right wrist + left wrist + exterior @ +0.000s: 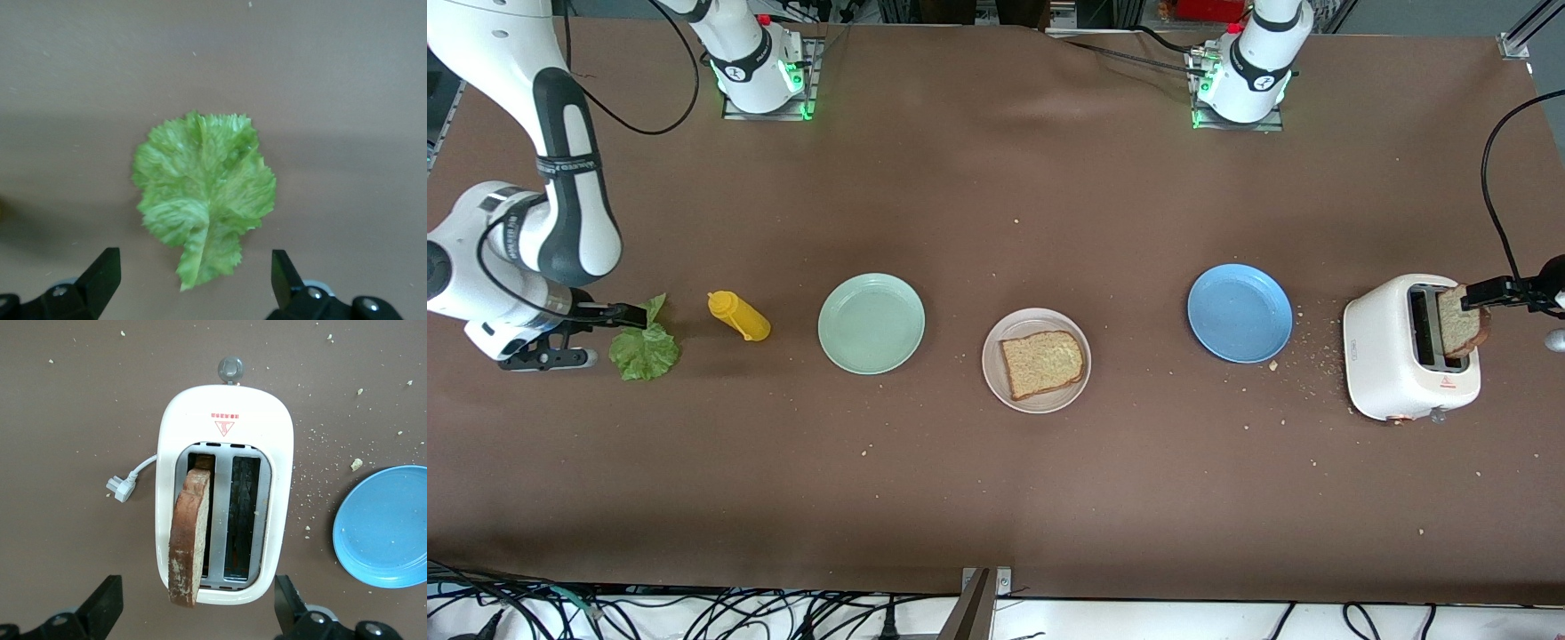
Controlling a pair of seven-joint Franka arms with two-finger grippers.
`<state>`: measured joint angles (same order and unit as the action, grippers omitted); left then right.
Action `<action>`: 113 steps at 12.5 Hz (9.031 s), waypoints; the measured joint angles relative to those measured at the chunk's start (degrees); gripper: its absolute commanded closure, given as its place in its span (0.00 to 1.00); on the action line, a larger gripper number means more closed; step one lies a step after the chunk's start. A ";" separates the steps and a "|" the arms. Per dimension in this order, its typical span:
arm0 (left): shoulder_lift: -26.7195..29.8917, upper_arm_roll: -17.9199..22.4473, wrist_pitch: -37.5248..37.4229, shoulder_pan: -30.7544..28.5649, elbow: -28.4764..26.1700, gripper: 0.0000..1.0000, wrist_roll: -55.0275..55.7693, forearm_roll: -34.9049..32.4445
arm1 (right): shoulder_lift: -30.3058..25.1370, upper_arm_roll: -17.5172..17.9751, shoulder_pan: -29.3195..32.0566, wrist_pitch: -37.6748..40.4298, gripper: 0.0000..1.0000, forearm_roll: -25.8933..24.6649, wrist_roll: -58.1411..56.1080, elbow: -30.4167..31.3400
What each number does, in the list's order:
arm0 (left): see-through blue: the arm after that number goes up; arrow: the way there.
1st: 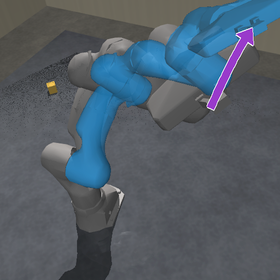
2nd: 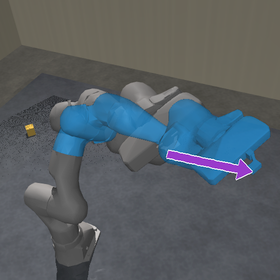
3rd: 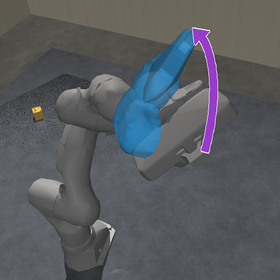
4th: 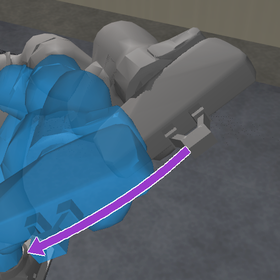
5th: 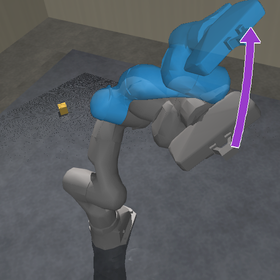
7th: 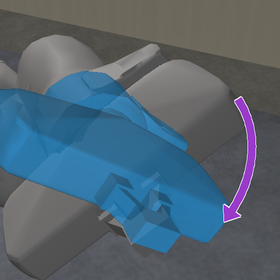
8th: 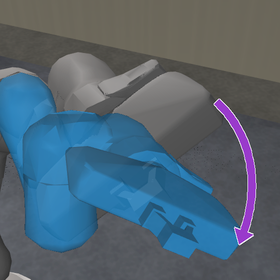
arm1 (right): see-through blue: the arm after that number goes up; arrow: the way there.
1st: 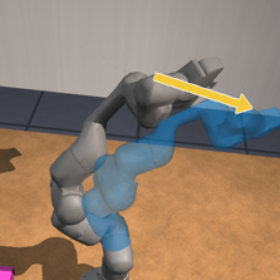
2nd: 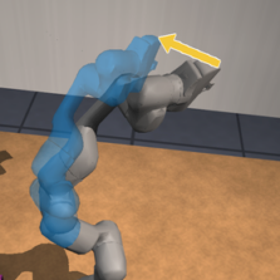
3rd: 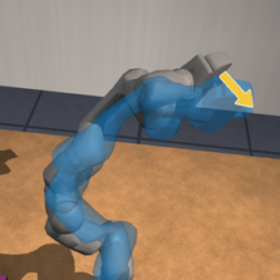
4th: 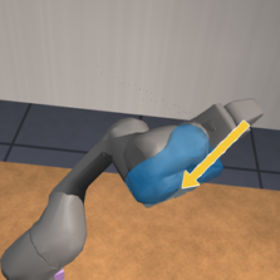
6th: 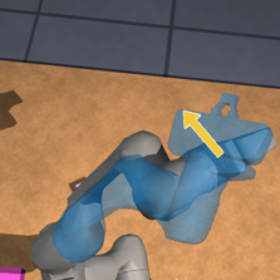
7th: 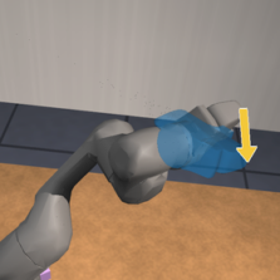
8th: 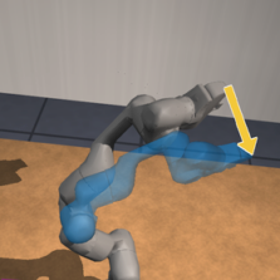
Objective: Make sandwich in beige plate with both arms
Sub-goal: 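Lower the right gripper onto the green lettuce leaf and grasp it, then lift the lettuce leaf with the right gripper toward the beige plate, then lower the lettuce onto the toast while the left gripper grasps toaster toast, then release the lettuce on the toast while the left gripper carries toast over, then lower the toast onto the lettuce while the right gripper withdraws, then open the left gripper and draw it back past the blue plate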
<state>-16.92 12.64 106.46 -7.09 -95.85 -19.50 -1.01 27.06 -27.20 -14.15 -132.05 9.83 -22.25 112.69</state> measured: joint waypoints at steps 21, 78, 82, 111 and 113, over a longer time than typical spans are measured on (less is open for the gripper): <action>-0.07 -0.01 0.00 0.00 0.00 0.00 0.00 0.00 | 6.24 -0.01 0.61 -11.17 1.00 7.48 -18.26 2.69; -7.58 -0.47 -28.81 4.17 23.31 1.00 3.43 16.56 | 28.74 26.78 -28.69 -19.58 0.02 19.61 103.51 -40.94; -12.28 -5.40 -29.59 6.88 22.35 1.00 3.90 27.17 | 28.65 26.68 -28.67 -19.05 0.02 19.61 103.66 -41.54; -30.81 -8.05 0.71 32.06 20.77 0.93 16.96 57.19 | 0.03 -1.39 -20.51 42.75 0.01 2.28 23.81 -41.32; -31.74 -7.97 0.86 32.06 20.71 0.23 16.91 57.19 | 0.01 -1.39 -20.51 42.72 0.01 2.27 23.74 -41.28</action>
<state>-48.66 4.67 107.32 24.97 -75.14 -2.59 56.17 27.07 -28.59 -34.65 -89.34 12.11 1.49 71.41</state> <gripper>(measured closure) 0.916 0.009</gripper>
